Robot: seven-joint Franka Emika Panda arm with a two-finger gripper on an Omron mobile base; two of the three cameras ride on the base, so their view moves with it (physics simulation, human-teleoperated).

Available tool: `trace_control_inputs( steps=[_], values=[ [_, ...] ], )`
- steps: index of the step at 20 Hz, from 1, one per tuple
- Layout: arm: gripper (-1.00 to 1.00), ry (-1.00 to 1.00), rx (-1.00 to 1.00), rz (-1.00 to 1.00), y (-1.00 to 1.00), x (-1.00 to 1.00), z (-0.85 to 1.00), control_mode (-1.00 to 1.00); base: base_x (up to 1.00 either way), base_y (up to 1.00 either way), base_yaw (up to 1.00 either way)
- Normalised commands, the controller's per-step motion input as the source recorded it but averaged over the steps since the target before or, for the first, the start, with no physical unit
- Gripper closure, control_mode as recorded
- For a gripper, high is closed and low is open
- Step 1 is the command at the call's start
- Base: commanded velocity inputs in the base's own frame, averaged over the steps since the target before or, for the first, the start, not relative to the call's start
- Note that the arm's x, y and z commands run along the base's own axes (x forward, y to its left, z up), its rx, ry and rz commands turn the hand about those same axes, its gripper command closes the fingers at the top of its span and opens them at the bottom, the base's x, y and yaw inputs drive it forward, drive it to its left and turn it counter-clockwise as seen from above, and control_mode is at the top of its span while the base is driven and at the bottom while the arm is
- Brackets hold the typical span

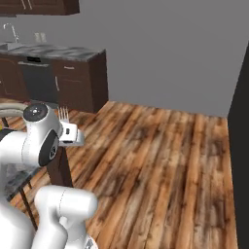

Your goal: Take the fork and place it on the left side of the plate. Then take the spoon and place it on the right side of the plate. Make sure they're directly next to the plate.

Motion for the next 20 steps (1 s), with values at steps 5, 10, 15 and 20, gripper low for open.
trace_control_inputs(
  steps=[5,10,15,20],
  values=[
    [1.00,0.00,0.00,0.00,0.00,0.00,0.00,1.00,0.33,-0.64,0.36],
    [1.00,0.00,0.00,0.00,0.00,0.00,0.00,1.00,0.34,-0.60,0.38],
    [1.00,0.00,0.00,0.00,0.00,0.00,0.00,1.00,0.34,-0.41,0.44],
    [1.00,0.00,0.00,0.00,0.00,0.00,0.00,1.00,0.33,-0.28,0.49]
  ],
)
